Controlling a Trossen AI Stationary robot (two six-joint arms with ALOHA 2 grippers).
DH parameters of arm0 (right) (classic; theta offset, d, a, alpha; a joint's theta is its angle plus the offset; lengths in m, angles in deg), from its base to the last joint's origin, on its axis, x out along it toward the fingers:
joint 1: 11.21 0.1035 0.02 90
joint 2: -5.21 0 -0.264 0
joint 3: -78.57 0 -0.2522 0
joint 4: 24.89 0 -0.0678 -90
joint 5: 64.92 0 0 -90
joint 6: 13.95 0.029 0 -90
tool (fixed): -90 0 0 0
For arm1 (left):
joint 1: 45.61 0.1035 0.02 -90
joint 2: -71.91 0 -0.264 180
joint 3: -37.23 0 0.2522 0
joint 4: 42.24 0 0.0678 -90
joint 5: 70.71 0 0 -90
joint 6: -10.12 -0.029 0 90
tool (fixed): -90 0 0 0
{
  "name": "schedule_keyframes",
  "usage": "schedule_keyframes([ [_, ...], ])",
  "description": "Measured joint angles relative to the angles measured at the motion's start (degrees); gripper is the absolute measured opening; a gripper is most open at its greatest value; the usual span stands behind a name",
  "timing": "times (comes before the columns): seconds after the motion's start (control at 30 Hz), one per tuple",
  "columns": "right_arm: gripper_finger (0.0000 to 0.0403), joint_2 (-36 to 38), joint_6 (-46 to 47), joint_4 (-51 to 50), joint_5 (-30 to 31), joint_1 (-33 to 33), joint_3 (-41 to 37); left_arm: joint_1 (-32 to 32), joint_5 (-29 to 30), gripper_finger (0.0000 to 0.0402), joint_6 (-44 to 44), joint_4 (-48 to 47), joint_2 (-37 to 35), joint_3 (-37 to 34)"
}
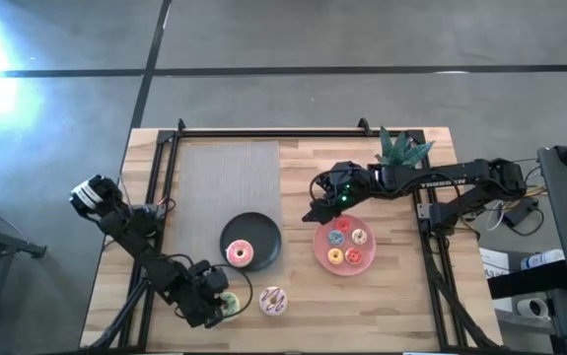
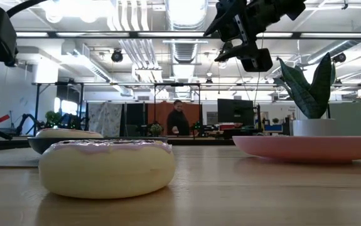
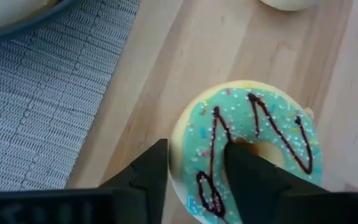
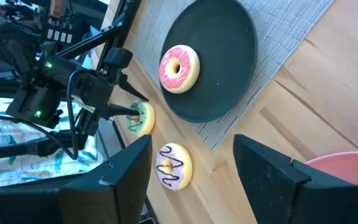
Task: Pick & Place donuts
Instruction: Put the large green donut onto the black plate
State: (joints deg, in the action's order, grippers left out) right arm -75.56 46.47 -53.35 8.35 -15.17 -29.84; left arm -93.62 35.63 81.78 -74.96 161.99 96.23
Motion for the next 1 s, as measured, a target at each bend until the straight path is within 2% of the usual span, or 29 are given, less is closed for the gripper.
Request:
schedule_keyframes([
  [0.27,0.0214,-0.5,4.2,0.1,-4.0,3.2,-0.3,0.1,0.3,0.0011,0.0,-1.0,-2.3,1.5],
  [0.37,0.0214,-2.3,6.2,1.3,-4.2,6.1,-0.5,0.4,4.9,0.0007,-0.7,-3.8,-5.2,3.2],
  [0.43,0.0214,-4.6,8.3,6.1,-4.3,7.9,-0.5,1.0,8.6,0.0004,-1.5,-6.0,-7.5,3.9],
  [0.57,0.0214,-11.2,13.8,23.9,-4.3,10.1,-0.6,3.3,14.9,0.0002,-2.9,-8.6,-12.4,4.2],
  [0.7,0.0214,-18.4,18.6,38.4,-4.3,10.6,0.7,6.1,17.2,0.0001,-5.4,-9.6,-15.9,4.2],
  [1.0,0.0215,-27.4,15.6,39.0,-4.8,11.3,9.6,12.7,18.7,0.0001,-11.2,-11.1,-19.7,4.2],
])
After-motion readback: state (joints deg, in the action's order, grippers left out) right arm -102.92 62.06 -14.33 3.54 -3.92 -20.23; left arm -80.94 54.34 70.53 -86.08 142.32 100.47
